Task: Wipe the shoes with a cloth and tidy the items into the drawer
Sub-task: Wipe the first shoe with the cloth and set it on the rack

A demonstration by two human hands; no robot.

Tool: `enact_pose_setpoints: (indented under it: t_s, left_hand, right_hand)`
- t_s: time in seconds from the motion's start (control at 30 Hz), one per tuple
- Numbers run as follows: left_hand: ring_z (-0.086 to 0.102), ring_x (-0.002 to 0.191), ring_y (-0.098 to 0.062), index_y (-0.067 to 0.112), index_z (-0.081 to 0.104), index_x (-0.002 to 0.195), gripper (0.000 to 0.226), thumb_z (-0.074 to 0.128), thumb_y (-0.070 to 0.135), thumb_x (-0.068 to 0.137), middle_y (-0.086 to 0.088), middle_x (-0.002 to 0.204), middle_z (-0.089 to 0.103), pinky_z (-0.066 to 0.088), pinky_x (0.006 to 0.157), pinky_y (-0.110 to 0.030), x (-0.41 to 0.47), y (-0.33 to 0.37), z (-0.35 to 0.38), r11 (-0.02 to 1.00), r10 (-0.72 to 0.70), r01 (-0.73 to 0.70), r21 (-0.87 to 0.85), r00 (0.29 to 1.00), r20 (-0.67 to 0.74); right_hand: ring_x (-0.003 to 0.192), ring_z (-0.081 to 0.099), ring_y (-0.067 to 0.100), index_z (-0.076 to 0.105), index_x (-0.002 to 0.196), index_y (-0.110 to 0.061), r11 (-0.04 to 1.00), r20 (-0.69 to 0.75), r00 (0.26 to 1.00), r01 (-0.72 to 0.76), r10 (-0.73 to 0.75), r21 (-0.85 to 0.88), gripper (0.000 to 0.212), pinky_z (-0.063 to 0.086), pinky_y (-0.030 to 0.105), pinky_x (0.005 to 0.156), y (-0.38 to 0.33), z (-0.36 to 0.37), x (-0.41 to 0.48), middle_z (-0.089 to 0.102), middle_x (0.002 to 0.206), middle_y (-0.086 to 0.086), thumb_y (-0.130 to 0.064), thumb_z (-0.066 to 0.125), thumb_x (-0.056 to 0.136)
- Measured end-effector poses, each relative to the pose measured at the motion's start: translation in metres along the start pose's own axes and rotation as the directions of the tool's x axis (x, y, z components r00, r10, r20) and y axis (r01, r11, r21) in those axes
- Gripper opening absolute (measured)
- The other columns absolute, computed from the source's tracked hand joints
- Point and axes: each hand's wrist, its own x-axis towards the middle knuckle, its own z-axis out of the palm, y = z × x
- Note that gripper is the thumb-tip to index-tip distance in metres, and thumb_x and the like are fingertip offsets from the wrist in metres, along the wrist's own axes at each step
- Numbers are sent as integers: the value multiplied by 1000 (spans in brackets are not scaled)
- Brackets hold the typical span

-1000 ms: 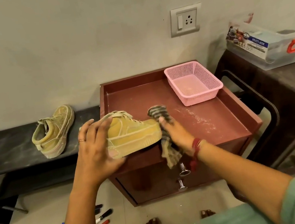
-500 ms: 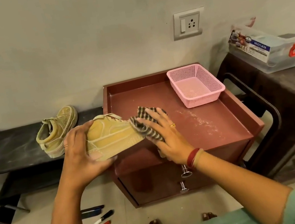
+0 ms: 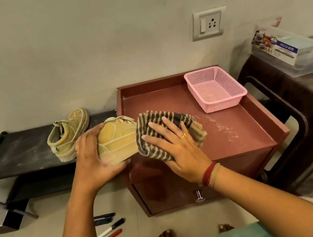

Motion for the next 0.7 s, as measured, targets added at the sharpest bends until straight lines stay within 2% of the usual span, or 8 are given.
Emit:
enact_pose_setpoints:
  t_s: [0.13, 0.23, 0.3, 0.37, 0.43, 0.5, 0.57, 0.7]
  left_hand:
    - [32, 116, -5, 15, 41, 137, 102, 72, 61, 51, 10, 126, 39, 34, 99, -37, 1, -1, 1, 1000, -9, 9, 7, 1000, -7]
    - [32, 117, -5, 14, 41, 137, 102, 72, 62, 52, 11, 127, 39, 33, 100, -35, 2, -2, 2, 1000, 5, -5, 19, 1000, -14]
    - [32, 118, -5, 16, 40, 137, 102, 72, 61, 52, 12, 127, 38, 32, 100, -34, 0, -2, 1, 1000, -9, 9, 10, 1000, -23]
    - [32, 119, -6, 19, 39, 138, 102, 73, 60, 51, 13, 127, 37, 32, 100, -33, -2, -1, 1, 1000, -31, 31, -5, 999, -34]
    - [32, 121, -8, 19, 39, 138, 102, 73, 60, 51, 10, 129, 39, 33, 102, -37, 1, 1, 1, 1000, -22, 23, 7, 1000, -21]
    - [34, 122, -12, 18, 41, 137, 101, 73, 59, 51, 3, 130, 43, 34, 106, -47, 4, 3, 3, 999, 11, -10, 35, 1000, -1]
    - [36, 121, -15, 16, 42, 137, 100, 70, 61, 52, 0, 128, 45, 34, 106, -46, 5, 4, 4, 999, 19, -19, 45, 1000, 4]
    - [36, 119, -13, 16, 41, 138, 100, 68, 63, 53, 1, 127, 44, 30, 103, -36, 2, 2, 3, 999, 4, -4, 38, 1000, 0]
  right_hand:
    - [143, 10, 15, 32, 135, -46, 934, -94, 978, -145, 184, 327, 45, 11, 38, 115, 23, 7, 13, 26, 151, -10, -36, 40, 92]
    - [115, 51, 8, 49, 123, -29, 553, 41, 868, -351, 494, 756, 28, 41, 23, 102, 37, -2, 30, 52, 132, 4, -35, 41, 97]
    - [101, 59, 8, 56, 114, -18, 317, 207, 754, -486, 624, 815, 26, 49, 18, 87, 44, -9, 36, 62, 116, 5, -31, 39, 99]
    - [103, 58, 10, 57, 112, -19, 365, 80, 691, -473, 719, 802, 25, 46, 29, 96, 41, -14, 35, 62, 106, -5, -32, 40, 98]
    - [112, 53, 9, 53, 122, -20, 592, -159, 742, -365, 651, 719, 32, 38, 35, 105, 25, -17, 32, 58, 116, -6, -37, 42, 97]
    - [130, 40, 16, 44, 134, -26, 850, -261, 890, -214, 373, 482, 44, 29, 44, 111, 2, -14, 24, 49, 135, -1, -42, 42, 93]
    - [140, 24, 21, 34, 139, -34, 995, -127, 991, -22, 35, 102, 49, 12, 57, 113, -15, -8, 19, 34, 149, 0, -41, 41, 91]
    - [142, 18, 29, 25, 144, -38, 887, 100, 967, 255, -234, -385, 64, 11, 67, 108, -7, 16, 15, 25, 154, 1, -40, 45, 83]
